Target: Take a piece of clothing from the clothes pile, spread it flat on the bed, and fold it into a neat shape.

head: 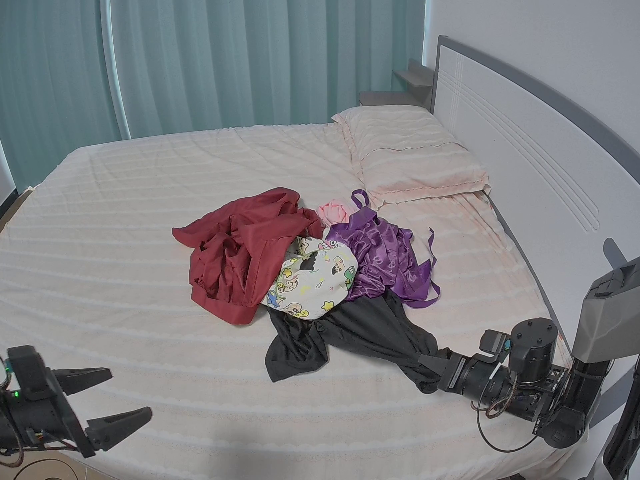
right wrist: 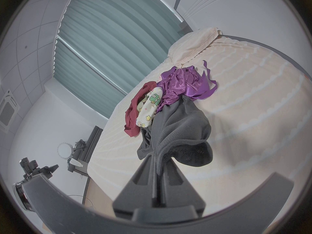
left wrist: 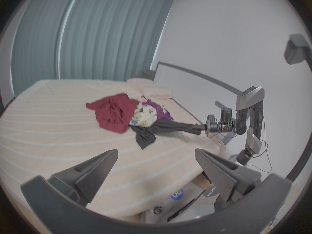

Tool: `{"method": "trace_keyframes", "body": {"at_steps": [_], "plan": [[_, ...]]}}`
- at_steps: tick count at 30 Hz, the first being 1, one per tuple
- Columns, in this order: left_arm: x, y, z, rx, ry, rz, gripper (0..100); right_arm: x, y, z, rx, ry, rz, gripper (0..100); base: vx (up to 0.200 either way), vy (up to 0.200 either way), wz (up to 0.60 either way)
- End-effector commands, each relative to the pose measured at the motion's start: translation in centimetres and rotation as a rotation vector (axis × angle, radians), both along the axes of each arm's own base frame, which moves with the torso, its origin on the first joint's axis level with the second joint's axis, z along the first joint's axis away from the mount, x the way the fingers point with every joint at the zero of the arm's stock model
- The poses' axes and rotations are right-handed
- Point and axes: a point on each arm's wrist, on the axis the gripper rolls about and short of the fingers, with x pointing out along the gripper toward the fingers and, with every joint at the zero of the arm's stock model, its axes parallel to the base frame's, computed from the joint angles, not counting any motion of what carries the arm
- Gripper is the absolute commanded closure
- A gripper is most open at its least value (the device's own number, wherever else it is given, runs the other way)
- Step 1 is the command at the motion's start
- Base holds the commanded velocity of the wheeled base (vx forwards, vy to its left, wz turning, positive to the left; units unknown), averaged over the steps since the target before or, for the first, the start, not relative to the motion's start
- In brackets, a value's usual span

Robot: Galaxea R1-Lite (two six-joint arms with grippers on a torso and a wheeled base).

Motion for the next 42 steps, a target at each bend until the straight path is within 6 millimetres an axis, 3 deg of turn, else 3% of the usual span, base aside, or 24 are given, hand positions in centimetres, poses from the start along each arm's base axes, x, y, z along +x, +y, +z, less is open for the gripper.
{"method": "trace_keyframes", "body": {"at_steps": [1,9,14,17,21,26,36,42], "plan": [[7.8,-3.1,-4.3,0.051,0.364,-0.102,0,-0.4,-1.0,-0.2,0.006,0.032,-0.037,100,0.000,0.000,0.00],[14.2,-6.3,-8.5,0.061,0.478,0.097,0,-0.4,-0.9,-0.8,-0.010,0.049,-0.036,100,0.000,0.000,0.00],[16.9,-9.3,-10.5,0.076,0.474,0.200,0,-0.5,-1.1,-0.6,-0.012,0.048,-0.045,100,0.000,0.000,0.00],[19.3,-12.6,-12.7,0.059,0.487,0.258,0,-0.7,-1.1,-0.8,-0.024,0.055,-0.051,100,0.000,0.000,0.00],[20.5,-14.8,-15.4,0.084,0.520,0.275,0,-0.7,-1.1,-0.9,-0.025,0.056,-0.054,100,0.000,0.000,0.00],[22.1,-16.3,-16.4,0.083,0.500,0.269,0,-0.7,-1.1,-0.9,-0.027,0.057,-0.052,100,0.000,0.000,0.00],[24.9,-17.5,-19.8,0.126,0.470,0.341,0,-0.7,-1.0,-1.2,-0.034,0.065,-0.051,100,0.000,0.000,0.00],[26.5,-18.3,-20.9,0.120,0.443,0.361,0,-0.7,-1.0,-1.3,-0.038,0.069,-0.049,100,0.000,0.000,0.00]]}}
